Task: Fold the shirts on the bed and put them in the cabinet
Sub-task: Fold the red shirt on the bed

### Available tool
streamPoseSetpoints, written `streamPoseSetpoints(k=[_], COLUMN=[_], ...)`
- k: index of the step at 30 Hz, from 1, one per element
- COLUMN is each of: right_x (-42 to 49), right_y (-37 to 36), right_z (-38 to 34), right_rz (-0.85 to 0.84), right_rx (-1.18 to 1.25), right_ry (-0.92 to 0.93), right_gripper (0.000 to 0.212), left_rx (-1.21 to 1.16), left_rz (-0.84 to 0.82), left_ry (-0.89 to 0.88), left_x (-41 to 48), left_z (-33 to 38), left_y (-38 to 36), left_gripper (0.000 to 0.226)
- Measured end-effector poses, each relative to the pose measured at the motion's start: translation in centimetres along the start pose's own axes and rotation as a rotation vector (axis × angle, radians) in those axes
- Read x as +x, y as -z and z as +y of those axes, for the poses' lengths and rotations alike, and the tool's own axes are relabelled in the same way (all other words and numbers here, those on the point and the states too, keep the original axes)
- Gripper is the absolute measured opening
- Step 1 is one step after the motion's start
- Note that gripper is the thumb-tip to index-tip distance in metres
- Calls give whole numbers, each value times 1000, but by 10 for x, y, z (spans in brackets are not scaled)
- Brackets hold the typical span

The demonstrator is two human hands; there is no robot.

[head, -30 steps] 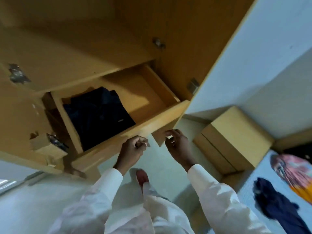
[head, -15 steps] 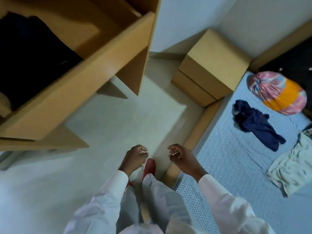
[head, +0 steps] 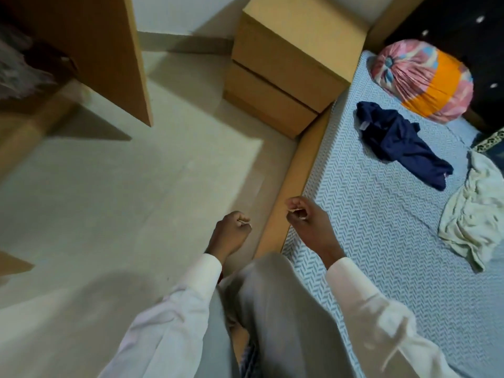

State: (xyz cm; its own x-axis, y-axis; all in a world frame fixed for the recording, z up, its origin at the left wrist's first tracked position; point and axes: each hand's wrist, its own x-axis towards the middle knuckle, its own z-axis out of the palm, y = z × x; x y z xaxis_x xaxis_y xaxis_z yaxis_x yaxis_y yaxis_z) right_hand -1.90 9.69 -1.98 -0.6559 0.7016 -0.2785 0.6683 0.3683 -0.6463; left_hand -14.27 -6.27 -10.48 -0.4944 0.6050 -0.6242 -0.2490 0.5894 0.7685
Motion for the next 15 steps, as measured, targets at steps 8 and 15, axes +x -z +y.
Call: streamPoseSetpoints(k=[8,15], right_x=[-18,-89], right_y=[39,92], right_z=[101,190], right_rz=[139,237], right_rx=[101,225], right_ry=[-4,-20], right_gripper=[19,21], left_rx=[181,424], left_rz=[-16,-53], left_ry=[-256,-356], left_x=[15,-27], left_z=[34,61], left_y=[-83,-184], left_gripper=[16,20])
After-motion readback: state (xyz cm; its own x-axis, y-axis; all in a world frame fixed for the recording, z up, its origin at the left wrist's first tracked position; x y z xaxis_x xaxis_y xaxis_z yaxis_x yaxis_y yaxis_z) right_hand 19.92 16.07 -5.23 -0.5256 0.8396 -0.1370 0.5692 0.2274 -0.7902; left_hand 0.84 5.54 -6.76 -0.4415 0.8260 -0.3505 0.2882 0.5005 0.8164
